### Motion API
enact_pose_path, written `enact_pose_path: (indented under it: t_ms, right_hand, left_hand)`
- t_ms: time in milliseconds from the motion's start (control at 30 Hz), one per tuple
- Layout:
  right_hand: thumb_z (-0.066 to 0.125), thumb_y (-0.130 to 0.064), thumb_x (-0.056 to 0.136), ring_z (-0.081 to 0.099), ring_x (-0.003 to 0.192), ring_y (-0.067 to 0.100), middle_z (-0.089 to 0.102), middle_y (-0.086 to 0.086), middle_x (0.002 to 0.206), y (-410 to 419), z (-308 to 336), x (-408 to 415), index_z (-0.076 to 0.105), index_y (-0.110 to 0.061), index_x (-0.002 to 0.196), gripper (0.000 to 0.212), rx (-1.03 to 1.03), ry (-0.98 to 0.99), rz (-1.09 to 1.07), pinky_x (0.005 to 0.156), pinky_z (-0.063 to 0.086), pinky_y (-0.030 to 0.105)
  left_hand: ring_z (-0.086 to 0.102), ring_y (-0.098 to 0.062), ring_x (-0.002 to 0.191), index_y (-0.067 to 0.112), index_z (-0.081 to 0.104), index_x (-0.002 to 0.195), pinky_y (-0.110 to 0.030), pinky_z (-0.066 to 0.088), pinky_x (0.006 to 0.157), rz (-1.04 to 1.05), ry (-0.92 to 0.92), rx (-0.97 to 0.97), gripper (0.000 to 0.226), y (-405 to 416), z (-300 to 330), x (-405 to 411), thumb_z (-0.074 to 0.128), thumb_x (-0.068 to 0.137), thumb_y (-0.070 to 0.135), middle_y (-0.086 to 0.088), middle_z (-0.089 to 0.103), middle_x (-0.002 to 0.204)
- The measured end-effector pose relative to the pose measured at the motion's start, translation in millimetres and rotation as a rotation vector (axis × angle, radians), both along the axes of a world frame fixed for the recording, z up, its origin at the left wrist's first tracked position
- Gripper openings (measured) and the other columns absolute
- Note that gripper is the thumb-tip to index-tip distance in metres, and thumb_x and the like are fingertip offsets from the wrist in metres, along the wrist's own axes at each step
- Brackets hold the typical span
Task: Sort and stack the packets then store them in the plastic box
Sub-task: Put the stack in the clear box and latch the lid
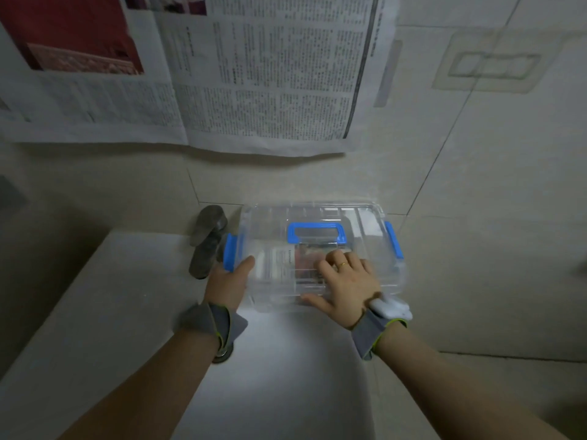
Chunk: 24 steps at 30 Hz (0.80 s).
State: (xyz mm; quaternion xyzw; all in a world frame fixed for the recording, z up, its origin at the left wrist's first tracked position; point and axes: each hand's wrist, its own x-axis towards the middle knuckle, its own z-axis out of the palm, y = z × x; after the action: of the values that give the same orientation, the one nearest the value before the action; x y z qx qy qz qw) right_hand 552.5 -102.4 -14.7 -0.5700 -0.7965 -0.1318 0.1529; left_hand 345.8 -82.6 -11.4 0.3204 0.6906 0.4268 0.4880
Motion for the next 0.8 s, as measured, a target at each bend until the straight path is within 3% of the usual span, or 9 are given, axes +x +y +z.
enact_pose_path:
  t_ms: [133,233,300,367,500,633,700,800]
  right_hand:
    - [0.043,-0.067,0.071,0.061,0.074,0.025,0.063,0.000,0.085,-3,-2,-11,0.058,-0.025,0.083,0.046,-0.004,0.017,-0.019,0.062,0.048,0.029]
    - [0.044,-0.068,0.071,0.062,0.074,0.023,0.063,-0.001,0.084,4,-4,-13,0.057,-0.025,0.081,0.046,0.007,0.025,0.001,0.062,0.048,0.028]
    - [0.050,-0.065,0.070,0.063,0.074,0.023,0.063,-0.001,0.083,12,-7,-11,0.058,-0.023,0.081,0.044,0.052,0.055,0.052,0.072,0.047,0.031]
    - [0.054,-0.059,0.070,0.062,0.079,0.023,0.065,0.001,0.083,16,-13,-8,0.058,-0.021,0.089,0.043,0.148,0.063,0.126,0.087,0.039,0.035]
    - [0.046,-0.051,0.075,0.046,0.091,0.020,0.068,0.002,0.085,20,-19,-3,0.056,-0.016,0.105,0.047,0.260,0.019,0.205,0.093,0.035,0.039]
    - [0.047,-0.053,0.074,0.059,0.083,0.022,0.068,0.000,0.084,13,-11,-6,0.067,-0.019,0.102,0.049,0.166,0.004,0.141,0.090,0.036,0.034]
    - [0.058,-0.057,0.067,0.066,0.079,0.025,0.069,0.001,0.084,10,-4,-8,0.069,-0.023,0.102,0.050,0.069,0.004,0.074,0.089,0.038,0.035]
    - [0.081,-0.057,0.044,0.069,0.092,0.033,0.071,0.010,0.099,-3,6,-17,0.056,-0.023,0.114,0.082,-0.063,0.044,-0.049,0.084,0.054,0.041]
  left_hand:
    - [0.050,-0.025,0.073,0.003,0.062,0.100,-0.028,0.036,0.068,-0.053,0.315,0.157,0.021,6,7,-3,0.060,0.087,0.019,-0.010,0.055,0.075]
    - [0.061,-0.036,0.083,0.004,0.062,0.114,-0.034,0.050,0.076,-0.125,0.508,0.222,0.031,13,10,-8,0.058,0.088,0.021,-0.018,0.066,0.089]
    - [0.062,-0.039,0.082,0.005,0.063,0.114,-0.044,0.056,0.075,-0.123,0.594,0.219,0.031,18,12,-7,0.056,0.089,0.022,-0.022,0.067,0.092]
    - [0.062,-0.040,0.081,0.002,0.064,0.111,-0.045,0.055,0.074,-0.114,0.661,0.228,0.029,20,15,-4,0.053,0.091,0.020,-0.025,0.068,0.092]
    - [0.058,-0.042,0.103,0.001,0.058,0.123,-0.038,0.045,0.085,-0.114,0.767,0.209,0.036,17,18,2,0.050,0.093,0.019,-0.027,0.065,0.112]
    - [0.052,-0.038,0.119,0.002,0.045,0.135,-0.037,0.039,0.099,-0.200,0.693,0.273,0.042,11,25,-3,0.049,0.094,0.012,-0.025,0.055,0.131]
    - [0.041,-0.035,0.130,0.002,0.040,0.138,-0.038,0.031,0.108,-0.345,0.713,0.316,0.045,11,26,-8,0.047,0.094,0.012,-0.024,0.044,0.141]
    - [0.026,-0.032,0.139,0.002,0.042,0.136,-0.035,0.018,0.115,-0.457,0.759,0.388,0.050,1,33,-19,0.048,0.093,0.027,-0.017,0.033,0.149]
